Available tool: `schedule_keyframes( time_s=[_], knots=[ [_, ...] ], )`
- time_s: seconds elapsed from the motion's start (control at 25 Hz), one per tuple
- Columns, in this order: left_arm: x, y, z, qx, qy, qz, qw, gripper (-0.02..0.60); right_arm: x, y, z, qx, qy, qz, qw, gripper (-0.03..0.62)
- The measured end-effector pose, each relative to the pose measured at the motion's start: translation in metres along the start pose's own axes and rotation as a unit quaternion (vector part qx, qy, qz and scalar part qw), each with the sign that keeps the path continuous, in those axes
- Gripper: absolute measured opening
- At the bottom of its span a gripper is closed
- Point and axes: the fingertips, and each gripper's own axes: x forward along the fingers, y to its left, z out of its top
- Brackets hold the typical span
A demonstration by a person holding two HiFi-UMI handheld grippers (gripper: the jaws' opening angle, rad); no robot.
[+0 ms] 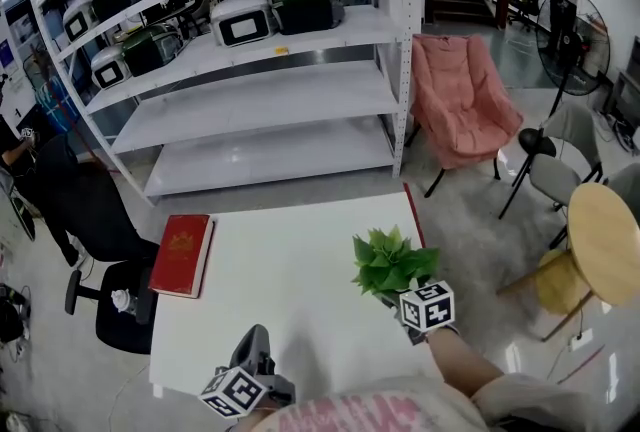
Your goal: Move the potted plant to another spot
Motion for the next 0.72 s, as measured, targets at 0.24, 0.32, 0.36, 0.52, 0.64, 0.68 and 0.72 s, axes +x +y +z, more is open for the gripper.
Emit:
schedule_keyframes(
  time_s=[0.24,0.32,0.36,0.52,0.64,0.68,0.72],
  knots=[
    [0.0001,0.0013,0.0006,-0.003,0.002,0.000,1.0000,0.002,-0.0006,0.0004,-0.0015,-0.006,0.002,-0.006,1.000,0.497],
    [-0.0004,0.0022,0.0012,-0.003,0.002,0.001,1.0000,0.002,-0.0008,0.0014,-0.0024,-0.008,0.004,-0.009,1.000,0.497],
    [-0.0007,0.0024,0.0013,-0.004,0.002,0.001,1.0000,0.002,-0.0009,0.0018,-0.0028,-0.010,0.005,-0.009,1.000,0.497],
    [-0.0018,0.0021,-0.0009,-0.005,0.004,0.000,1.0000,0.002,-0.0021,0.0020,-0.0055,-0.013,0.007,-0.013,1.000,0.497],
    [-0.0027,0.0035,-0.0014,-0.007,0.003,0.000,1.0000,0.002,-0.0017,0.0026,-0.0065,-0.014,0.007,-0.015,1.000,0.497],
    [-0.0030,0.0039,-0.0009,-0.007,0.003,0.000,1.0000,0.002,-0.0015,0.0030,-0.0062,-0.013,0.007,-0.015,1.000,0.497],
    [-0.0032,0.0040,-0.0006,-0.007,0.003,-0.001,1.0000,0.002,-0.0016,0.0032,-0.0059,-0.013,0.006,-0.016,1.000,0.497]
  ],
)
